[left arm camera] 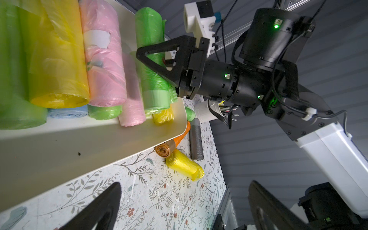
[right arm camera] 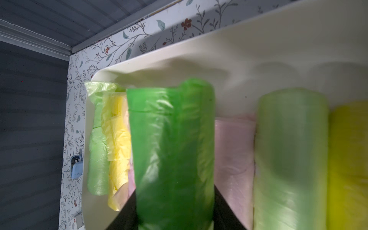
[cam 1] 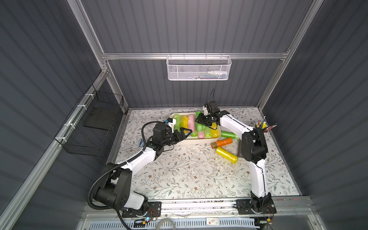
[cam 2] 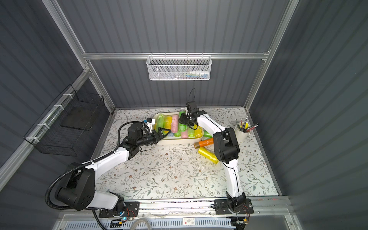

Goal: Put the roll of trash bags into the storage box
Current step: Place the roll of trash bags in the storage box.

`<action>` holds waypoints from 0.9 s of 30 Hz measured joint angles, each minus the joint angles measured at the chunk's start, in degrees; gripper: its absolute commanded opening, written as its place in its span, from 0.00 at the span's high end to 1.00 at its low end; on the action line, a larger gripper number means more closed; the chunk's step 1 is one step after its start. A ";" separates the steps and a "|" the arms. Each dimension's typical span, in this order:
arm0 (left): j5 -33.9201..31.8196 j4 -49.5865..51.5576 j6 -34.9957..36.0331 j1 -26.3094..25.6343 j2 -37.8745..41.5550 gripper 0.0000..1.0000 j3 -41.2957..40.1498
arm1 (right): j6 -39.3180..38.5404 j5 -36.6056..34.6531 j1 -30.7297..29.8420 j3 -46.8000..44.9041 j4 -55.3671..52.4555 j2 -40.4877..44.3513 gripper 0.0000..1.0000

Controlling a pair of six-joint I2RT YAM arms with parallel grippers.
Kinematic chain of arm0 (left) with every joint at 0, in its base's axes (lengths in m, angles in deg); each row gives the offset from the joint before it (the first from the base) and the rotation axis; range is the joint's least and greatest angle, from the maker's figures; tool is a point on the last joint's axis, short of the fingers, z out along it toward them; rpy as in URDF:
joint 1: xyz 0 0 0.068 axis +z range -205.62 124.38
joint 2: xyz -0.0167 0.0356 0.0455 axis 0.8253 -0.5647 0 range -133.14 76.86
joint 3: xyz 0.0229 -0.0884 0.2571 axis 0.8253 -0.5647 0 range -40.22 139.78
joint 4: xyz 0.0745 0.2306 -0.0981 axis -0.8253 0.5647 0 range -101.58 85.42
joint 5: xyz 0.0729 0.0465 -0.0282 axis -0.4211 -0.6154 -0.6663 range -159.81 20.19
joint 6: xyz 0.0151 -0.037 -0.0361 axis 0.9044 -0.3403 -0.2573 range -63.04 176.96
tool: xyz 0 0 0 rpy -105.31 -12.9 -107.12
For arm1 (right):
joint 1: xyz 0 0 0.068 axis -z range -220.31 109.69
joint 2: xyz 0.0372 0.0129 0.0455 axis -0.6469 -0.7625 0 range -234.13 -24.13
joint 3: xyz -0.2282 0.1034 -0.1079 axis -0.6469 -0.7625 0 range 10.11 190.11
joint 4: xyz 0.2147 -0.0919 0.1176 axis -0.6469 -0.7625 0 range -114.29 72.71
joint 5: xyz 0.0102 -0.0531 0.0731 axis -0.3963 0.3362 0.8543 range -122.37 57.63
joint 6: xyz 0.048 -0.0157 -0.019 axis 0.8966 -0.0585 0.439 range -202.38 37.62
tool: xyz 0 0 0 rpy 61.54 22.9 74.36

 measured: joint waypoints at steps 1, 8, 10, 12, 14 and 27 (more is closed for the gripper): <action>0.00 0.00 0.00 0.00 0.00 0.00 0.00 | 0.22 0.33 0.00 0.35 -0.11 -0.66 0.56; 0.00 0.02 0.00 0.00 0.00 0.00 0.00 | 1.99 2.05 0.52 1.46 -0.39 -2.99 0.50; 0.00 0.02 0.00 0.00 0.00 0.00 0.00 | 2.40 2.93 0.68 1.46 -0.39 -3.04 0.46; 0.00 0.02 0.00 0.00 0.00 0.00 0.00 | 2.84 3.50 0.76 1.70 -0.44 -3.04 0.43; 0.00 0.02 0.00 0.00 0.00 0.00 0.00 | 3.15 4.04 1.01 2.05 -0.37 -3.04 0.43; 0.00 -0.13 0.00 0.00 0.00 0.00 0.00 | 4.31 5.11 1.81 1.27 3.34 -2.29 0.25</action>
